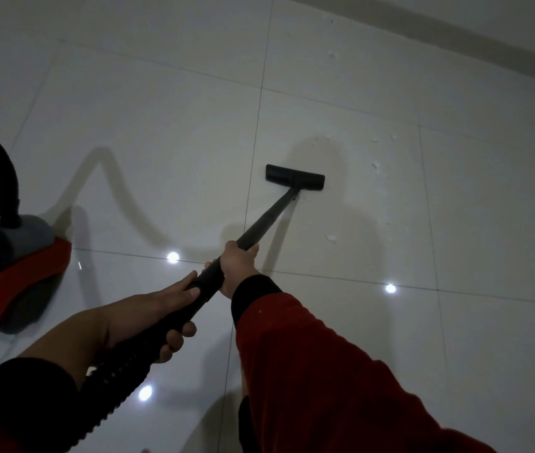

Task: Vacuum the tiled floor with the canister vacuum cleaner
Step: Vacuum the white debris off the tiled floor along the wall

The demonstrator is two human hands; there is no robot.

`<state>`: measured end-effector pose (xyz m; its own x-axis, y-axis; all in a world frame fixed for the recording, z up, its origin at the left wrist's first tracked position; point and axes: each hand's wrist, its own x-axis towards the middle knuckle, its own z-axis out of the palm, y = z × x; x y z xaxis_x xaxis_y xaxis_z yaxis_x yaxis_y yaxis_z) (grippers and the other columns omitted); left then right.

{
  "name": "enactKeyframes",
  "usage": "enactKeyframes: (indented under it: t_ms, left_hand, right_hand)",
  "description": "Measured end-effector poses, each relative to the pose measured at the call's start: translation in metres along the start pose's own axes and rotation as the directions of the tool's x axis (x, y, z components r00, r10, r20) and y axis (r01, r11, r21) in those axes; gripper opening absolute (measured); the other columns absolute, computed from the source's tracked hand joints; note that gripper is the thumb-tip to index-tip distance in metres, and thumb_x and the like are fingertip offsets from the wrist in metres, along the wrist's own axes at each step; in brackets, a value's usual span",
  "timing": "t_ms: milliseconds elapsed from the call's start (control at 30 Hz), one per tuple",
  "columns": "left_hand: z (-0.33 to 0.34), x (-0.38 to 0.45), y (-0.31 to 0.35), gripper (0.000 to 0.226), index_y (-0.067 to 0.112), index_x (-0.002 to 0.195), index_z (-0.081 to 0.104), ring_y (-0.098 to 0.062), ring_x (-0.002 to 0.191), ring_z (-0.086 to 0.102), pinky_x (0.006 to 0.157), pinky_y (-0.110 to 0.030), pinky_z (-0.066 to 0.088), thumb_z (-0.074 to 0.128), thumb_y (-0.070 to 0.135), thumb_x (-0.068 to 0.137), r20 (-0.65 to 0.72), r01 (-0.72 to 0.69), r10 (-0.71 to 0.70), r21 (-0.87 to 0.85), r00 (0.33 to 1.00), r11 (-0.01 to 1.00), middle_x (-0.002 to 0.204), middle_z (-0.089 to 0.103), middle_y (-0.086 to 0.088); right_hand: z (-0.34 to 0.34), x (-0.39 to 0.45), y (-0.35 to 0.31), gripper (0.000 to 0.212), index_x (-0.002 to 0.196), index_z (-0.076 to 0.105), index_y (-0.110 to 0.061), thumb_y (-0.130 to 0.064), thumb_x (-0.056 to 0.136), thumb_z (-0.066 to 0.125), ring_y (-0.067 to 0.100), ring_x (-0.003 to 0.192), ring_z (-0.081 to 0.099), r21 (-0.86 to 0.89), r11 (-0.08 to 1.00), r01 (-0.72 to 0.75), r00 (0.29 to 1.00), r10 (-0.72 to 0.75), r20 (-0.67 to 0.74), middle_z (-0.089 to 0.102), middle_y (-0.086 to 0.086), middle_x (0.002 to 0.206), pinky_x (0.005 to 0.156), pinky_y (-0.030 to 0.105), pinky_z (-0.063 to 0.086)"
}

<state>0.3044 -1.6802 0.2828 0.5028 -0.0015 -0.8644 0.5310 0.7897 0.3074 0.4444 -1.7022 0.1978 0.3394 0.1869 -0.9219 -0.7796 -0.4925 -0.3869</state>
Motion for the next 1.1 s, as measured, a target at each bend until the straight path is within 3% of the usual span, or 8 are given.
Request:
enactKeyframes:
  t_ms: [167,300,367,533,633,733,967,1100]
  left_hand:
    - [-0.021,-0.018,-0.027,0.042,0.055,0.131,0.040,-0.010,0.042,0.041,0.039,-0.018,0.040,0.047,0.036,0.094,0.007,0.020,-0.020,0.050,1.000,0.999,0.063,0.048,-0.006]
    - [-0.037,-0.029,-0.046,0.043,0.054,0.132,0.039,-0.010,0.041,0.042,0.039,-0.018,0.041,0.047,0.036,0.094,0.009,0.028,-0.029,0.093,1.000,0.995,0.063,0.049,-0.006]
    - [-0.043,-0.034,-0.054,0.040,0.055,0.130,0.041,-0.010,0.041,0.041,0.039,-0.017,0.040,0.046,0.036,0.095,0.016,0.033,-0.035,0.119,0.999,0.992,0.062,0.049,-0.005]
    - [-0.058,-0.047,-0.072,0.040,0.056,0.129,0.040,-0.010,0.041,0.041,0.038,-0.018,0.040,0.046,0.037,0.094,0.045,0.040,-0.048,0.172,0.998,0.984,0.062,0.049,-0.005]
    - [-0.065,-0.050,-0.084,0.040,0.054,0.130,0.041,-0.010,0.041,0.041,0.039,-0.018,0.040,0.046,0.037,0.095,0.065,0.040,-0.053,0.189,0.996,0.981,0.062,0.049,-0.005]
    - [-0.072,-0.053,-0.097,0.040,0.053,0.130,0.042,-0.010,0.040,0.041,0.038,-0.018,0.040,0.047,0.037,0.094,0.078,0.043,-0.060,0.208,0.995,0.977,0.063,0.050,-0.006]
    - [-0.091,-0.065,-0.125,0.043,0.054,0.133,0.038,-0.010,0.041,0.043,0.039,-0.019,0.041,0.047,0.037,0.094,0.101,0.061,-0.086,0.234,0.991,0.970,0.064,0.051,-0.006]
    - [-0.095,-0.072,-0.132,0.046,0.055,0.134,0.035,-0.009,0.041,0.044,0.038,-0.021,0.042,0.047,0.038,0.094,0.114,0.092,-0.128,0.276,0.985,0.957,0.063,0.052,-0.006]
  right_hand:
    - [0.005,-0.015,0.039,0.071,0.149,-0.007,-0.046,-0.023,0.100,0.039,0.019,0.063,0.058,0.065,0.998,-0.017,1.000,0.018,-0.008,0.057,0.011,0.098,0.050,0.031,0.050]
    - [0.013,-0.026,0.068,0.058,0.149,0.015,-0.032,-0.017,0.099,0.042,0.028,0.083,0.057,0.106,0.993,0.047,0.999,-0.046,-0.008,0.045,0.003,0.101,0.086,0.047,0.053]
    - [0.016,-0.030,0.079,0.060,0.149,0.013,-0.031,-0.015,0.099,0.042,0.029,0.096,0.057,0.100,0.993,0.057,0.998,-0.056,-0.009,0.045,0.003,0.123,0.092,0.045,0.051]
    - [0.022,-0.044,0.106,0.075,0.152,-0.006,-0.035,-0.017,0.098,0.043,0.027,0.096,0.061,0.111,0.993,0.049,0.998,-0.043,-0.052,0.050,0.010,0.129,0.094,0.042,0.051]
    - [0.021,-0.045,0.120,0.073,0.150,-0.007,-0.043,-0.022,0.100,0.041,0.024,0.087,0.061,0.180,0.983,0.028,0.997,-0.013,-0.082,0.057,0.011,0.098,0.092,0.041,0.052]
    - [0.018,-0.051,0.135,0.069,0.151,0.000,-0.041,-0.020,0.100,0.041,0.019,0.068,0.057,0.232,0.972,0.037,0.997,-0.019,-0.078,0.053,0.007,0.086,0.083,0.037,0.054]
    - [0.021,-0.068,0.170,0.075,0.150,-0.009,-0.043,-0.018,0.100,0.041,0.020,0.078,0.061,0.271,0.962,0.023,0.997,-0.001,-0.081,0.058,0.013,0.110,0.085,0.035,0.054]
    - [0.020,-0.078,0.187,0.071,0.149,-0.004,-0.046,-0.023,0.099,0.040,0.019,0.075,0.059,0.328,0.945,0.015,0.995,0.019,-0.102,0.059,0.013,0.109,0.071,0.034,0.053]
